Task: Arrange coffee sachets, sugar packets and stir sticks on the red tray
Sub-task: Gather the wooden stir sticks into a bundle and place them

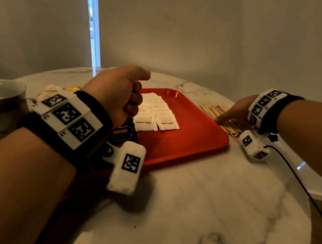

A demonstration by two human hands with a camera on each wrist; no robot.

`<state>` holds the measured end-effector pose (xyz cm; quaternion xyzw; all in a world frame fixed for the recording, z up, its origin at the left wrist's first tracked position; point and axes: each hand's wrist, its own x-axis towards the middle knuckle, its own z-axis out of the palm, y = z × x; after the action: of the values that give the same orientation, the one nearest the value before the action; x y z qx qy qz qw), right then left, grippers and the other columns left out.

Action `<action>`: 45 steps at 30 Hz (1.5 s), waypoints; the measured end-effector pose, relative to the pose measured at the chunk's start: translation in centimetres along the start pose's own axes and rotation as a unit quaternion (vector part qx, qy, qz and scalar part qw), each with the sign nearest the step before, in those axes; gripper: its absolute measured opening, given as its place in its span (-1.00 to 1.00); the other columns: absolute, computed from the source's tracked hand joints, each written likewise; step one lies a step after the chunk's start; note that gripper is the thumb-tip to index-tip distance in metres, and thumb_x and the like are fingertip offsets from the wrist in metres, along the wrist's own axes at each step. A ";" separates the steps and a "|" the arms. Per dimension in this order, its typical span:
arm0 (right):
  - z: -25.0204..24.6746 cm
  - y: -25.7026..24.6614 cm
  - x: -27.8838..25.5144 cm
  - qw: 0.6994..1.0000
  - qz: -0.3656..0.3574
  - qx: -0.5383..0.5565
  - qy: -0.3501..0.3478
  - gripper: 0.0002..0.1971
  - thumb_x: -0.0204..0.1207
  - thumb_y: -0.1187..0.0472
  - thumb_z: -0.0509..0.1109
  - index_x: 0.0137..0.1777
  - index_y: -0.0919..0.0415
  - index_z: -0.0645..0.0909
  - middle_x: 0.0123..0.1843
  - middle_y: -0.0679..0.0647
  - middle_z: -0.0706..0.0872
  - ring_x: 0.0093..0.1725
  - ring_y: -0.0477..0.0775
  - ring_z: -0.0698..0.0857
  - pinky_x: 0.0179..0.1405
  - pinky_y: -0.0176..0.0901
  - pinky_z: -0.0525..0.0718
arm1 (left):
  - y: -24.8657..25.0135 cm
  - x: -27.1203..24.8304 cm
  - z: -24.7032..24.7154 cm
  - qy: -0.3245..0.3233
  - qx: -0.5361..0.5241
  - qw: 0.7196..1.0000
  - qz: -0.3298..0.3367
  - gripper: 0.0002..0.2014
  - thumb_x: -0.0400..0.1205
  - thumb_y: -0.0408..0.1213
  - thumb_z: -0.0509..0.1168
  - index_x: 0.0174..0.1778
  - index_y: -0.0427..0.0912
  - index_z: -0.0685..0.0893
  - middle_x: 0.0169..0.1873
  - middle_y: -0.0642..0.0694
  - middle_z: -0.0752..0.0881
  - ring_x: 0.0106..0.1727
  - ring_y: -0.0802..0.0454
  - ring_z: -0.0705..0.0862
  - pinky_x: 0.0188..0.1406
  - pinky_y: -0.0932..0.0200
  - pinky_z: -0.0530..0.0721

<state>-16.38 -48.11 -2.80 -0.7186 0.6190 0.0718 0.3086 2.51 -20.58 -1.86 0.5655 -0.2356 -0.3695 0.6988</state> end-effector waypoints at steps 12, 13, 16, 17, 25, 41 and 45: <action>0.3 -1.8 2.0 0.970 -0.060 -0.189 0.141 -0.53 0.27 -0.12 0.72 -0.05 0.19 0.67 -0.11 0.10 0.81 -0.09 0.17 0.79 -0.06 -0.02 0.77 | -0.2 0.0 0.1 0.006 0.006 1.000 0.001 -0.90 0.65 -0.24 0.36 0.02 -0.12 0.60 -0.50 0.04 0.38 -0.55 0.15 0.26 -0.63 0.29 0.21; 0.2 -1.9 2.1 0.962 -0.070 -0.213 0.153 -0.58 0.31 -0.09 0.70 -0.07 0.16 0.64 -0.14 0.08 0.77 -0.13 0.13 0.75 -0.20 -0.12 0.69 | -0.2 0.0 0.1 0.007 0.006 1.000 0.002 -0.92 0.65 -0.25 0.36 -0.01 -0.12 0.60 -0.50 0.04 0.38 -0.56 0.15 0.26 -0.63 0.29 0.21; 0.1 -2.3 2.1 0.947 -0.089 -0.254 0.175 -0.61 0.35 -0.11 0.68 -0.15 0.14 0.61 -0.21 0.03 0.69 -0.21 0.05 0.66 -0.40 -0.18 0.47 | -0.1 0.0 0.0 0.007 0.005 1.000 0.002 -0.92 0.65 -0.25 0.37 -0.03 -0.11 0.59 -0.51 0.05 0.38 -0.55 0.15 0.25 -0.62 0.29 0.21; 0.1 -2.3 2.1 0.947 -0.090 -0.254 0.176 -0.61 0.34 -0.11 0.68 -0.17 0.14 0.61 -0.22 0.03 0.69 -0.22 0.04 0.65 -0.41 -0.18 0.45 | -0.1 0.0 0.0 0.007 0.004 1.000 0.001 -0.92 0.65 -0.25 0.37 -0.03 -0.11 0.59 -0.51 0.05 0.39 -0.55 0.15 0.25 -0.63 0.29 0.21; -0.3 -2.1 2.6 0.947 -0.118 -0.204 0.217 -0.61 0.37 -0.08 0.67 0.00 0.22 0.78 -0.14 0.10 0.80 -0.19 0.09 0.72 -0.42 -0.19 0.46 | -0.1 0.1 0.0 0.012 0.004 1.000 -0.001 -0.92 0.64 -0.25 0.38 -0.05 -0.11 0.60 -0.51 0.05 0.39 -0.56 0.15 0.27 -0.65 0.28 0.24; -0.3 -1.7 1.7 0.951 -0.131 -0.186 0.208 -0.72 0.46 -0.02 0.59 -0.06 0.21 0.78 -0.18 0.09 0.78 -0.20 0.08 0.71 -0.41 -0.20 0.46 | 0.1 -0.4 0.1 0.016 -0.004 1.000 -0.003 -0.88 0.64 -0.25 0.38 -0.01 -0.12 0.56 -0.52 0.05 0.41 -0.55 0.15 0.28 -0.63 0.29 0.24; -0.8 -1.7 1.2 0.957 -0.149 -0.136 0.207 -0.75 0.49 0.00 0.57 -0.14 0.21 0.77 -0.16 0.14 0.80 -0.16 0.13 0.75 -0.35 -0.17 0.52 | 0.1 -0.3 0.1 0.014 -0.010 1.000 0.001 -0.87 0.63 -0.26 0.39 -0.10 -0.10 0.53 -0.51 0.05 0.42 -0.54 0.15 0.28 -0.63 0.28 0.23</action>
<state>-14.75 -49.47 -2.11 -0.8370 0.5397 -0.0419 0.0801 2.29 -20.40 -1.72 0.5630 -0.2228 -0.3630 0.7082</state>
